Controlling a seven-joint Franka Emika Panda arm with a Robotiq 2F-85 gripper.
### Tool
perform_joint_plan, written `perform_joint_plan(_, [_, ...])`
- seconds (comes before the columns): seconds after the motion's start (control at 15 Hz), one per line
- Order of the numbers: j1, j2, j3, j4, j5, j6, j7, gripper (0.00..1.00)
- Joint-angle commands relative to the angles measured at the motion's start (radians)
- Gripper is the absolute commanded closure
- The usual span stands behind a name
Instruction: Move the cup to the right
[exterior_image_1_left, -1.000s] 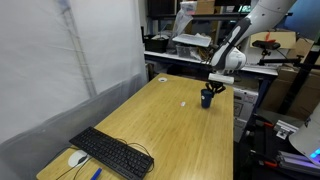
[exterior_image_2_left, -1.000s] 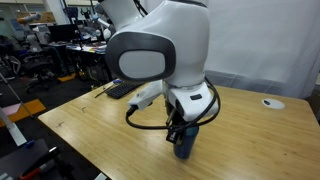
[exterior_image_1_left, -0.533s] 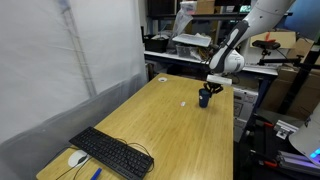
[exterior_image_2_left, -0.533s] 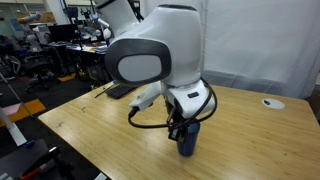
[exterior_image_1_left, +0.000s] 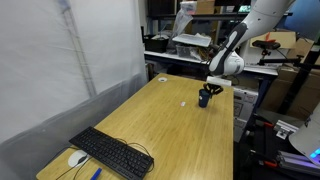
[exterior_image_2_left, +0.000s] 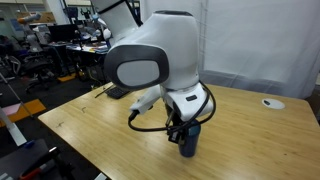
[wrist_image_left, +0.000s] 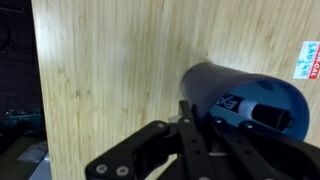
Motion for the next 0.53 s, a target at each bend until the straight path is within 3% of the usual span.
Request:
perform_joint_plan(0.0, [-0.017, -0.001, 0.024, -0.009, 0.037, 0.028, -0.007, 0.56])
perform_joint_plan(0.47, [-0.011, -0.025, 0.019, -0.013, 0.031, 0.01, -0.005, 0.07])
